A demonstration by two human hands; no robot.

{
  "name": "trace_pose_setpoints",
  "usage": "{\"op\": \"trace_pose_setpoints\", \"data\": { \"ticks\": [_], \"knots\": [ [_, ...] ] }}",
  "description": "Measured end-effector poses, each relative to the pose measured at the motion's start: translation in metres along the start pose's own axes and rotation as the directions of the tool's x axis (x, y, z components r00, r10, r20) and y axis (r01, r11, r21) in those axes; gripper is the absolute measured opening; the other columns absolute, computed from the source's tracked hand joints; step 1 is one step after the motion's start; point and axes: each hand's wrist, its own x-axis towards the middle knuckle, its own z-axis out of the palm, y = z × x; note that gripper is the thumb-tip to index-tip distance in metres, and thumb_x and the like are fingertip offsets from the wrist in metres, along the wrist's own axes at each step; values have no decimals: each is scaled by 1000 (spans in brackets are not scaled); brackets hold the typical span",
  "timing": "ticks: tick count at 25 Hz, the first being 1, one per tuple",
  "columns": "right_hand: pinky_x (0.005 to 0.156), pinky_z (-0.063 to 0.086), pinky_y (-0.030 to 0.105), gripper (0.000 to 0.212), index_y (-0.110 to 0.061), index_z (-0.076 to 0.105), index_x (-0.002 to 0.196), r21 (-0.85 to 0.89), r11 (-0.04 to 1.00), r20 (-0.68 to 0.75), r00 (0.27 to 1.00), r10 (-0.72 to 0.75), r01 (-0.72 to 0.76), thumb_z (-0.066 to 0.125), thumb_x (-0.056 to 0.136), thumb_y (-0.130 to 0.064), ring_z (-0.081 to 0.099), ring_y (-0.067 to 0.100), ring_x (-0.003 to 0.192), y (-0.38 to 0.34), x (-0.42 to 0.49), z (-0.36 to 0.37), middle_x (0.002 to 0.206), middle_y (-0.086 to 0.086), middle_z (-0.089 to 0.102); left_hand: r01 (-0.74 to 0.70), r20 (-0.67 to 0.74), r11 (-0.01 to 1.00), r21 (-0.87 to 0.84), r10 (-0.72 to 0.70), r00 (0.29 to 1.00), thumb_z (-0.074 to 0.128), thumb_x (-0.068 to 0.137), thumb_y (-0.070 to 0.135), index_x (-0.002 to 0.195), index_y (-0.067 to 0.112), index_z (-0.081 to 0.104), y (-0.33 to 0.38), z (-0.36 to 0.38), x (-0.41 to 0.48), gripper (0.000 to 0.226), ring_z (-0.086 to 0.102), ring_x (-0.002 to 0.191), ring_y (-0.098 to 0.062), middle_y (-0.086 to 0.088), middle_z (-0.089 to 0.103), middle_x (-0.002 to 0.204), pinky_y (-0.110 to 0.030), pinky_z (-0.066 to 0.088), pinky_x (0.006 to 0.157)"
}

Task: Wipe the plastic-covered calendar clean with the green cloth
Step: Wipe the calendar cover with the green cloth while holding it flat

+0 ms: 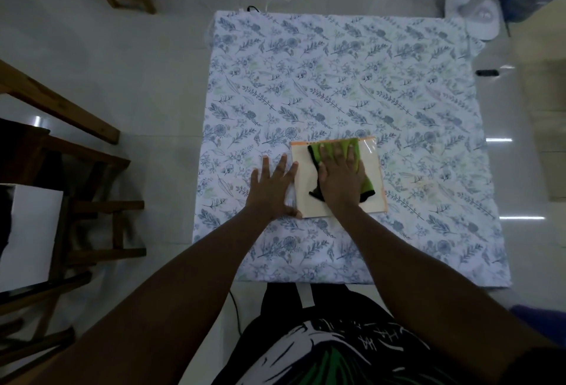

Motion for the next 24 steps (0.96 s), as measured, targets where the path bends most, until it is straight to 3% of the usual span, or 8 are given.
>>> {"op": "trace_pose_setpoints", "data": {
  "ticks": [5,8,10,14,18,24],
  "knots": [
    [114,25,56,54,-29,28,149,-110,991,24,997,-77,80,23,98,-44,12,34,149,51,7,-12,160,5,24,64,15,998,23,-65,998,75,60,67,153,26,-8,13,-6,0,131,-15,146,-44,-3,-14,163,-63,4,116],
    [113,27,59,56,-25,26,150,-70,992,-29,994,104,-106,22,97,-43,12,39,148,64,11,-16,161,8,22,65,11,998,19,-65,998,75,60,66,152,26,-9,12,-3,0,132,-14,146,-45,-4,-14,163,-63,5,117],
    [114,23,60,54,-26,24,151,-44,989,-44,990,136,-138,27,99,-42,10,40,148,44,-2,-12,161,8,21,53,0,999,8,-53,999,75,60,67,152,26,-10,9,-2,1,132,-15,146,-44,-3,-14,163,-62,5,117],
    [117,15,56,54,-33,19,152,-83,984,66,986,-151,156,29,99,-42,5,35,149,6,-60,6,162,2,16,18,-12,1000,-9,-19,1000,73,60,70,153,24,-8,7,0,0,131,-14,145,-46,-2,-12,163,-62,8,116],
    [115,20,56,52,-35,31,148,-96,929,111,931,-348,359,33,97,-41,13,32,149,9,-56,5,160,-2,26,27,-35,1000,-10,-27,999,70,58,74,152,16,-10,4,2,-2,136,-11,147,-43,-2,-9,164,-60,12,117],
    [116,16,57,50,-35,30,147,-20,985,77,983,-167,169,33,97,-40,8,33,149,-23,0,6,161,-1,23,28,-52,999,-23,-30,998,70,56,75,153,14,-7,1,4,-2,137,-8,148,-40,-2,-5,164,-56,13,118]
  ]
}}
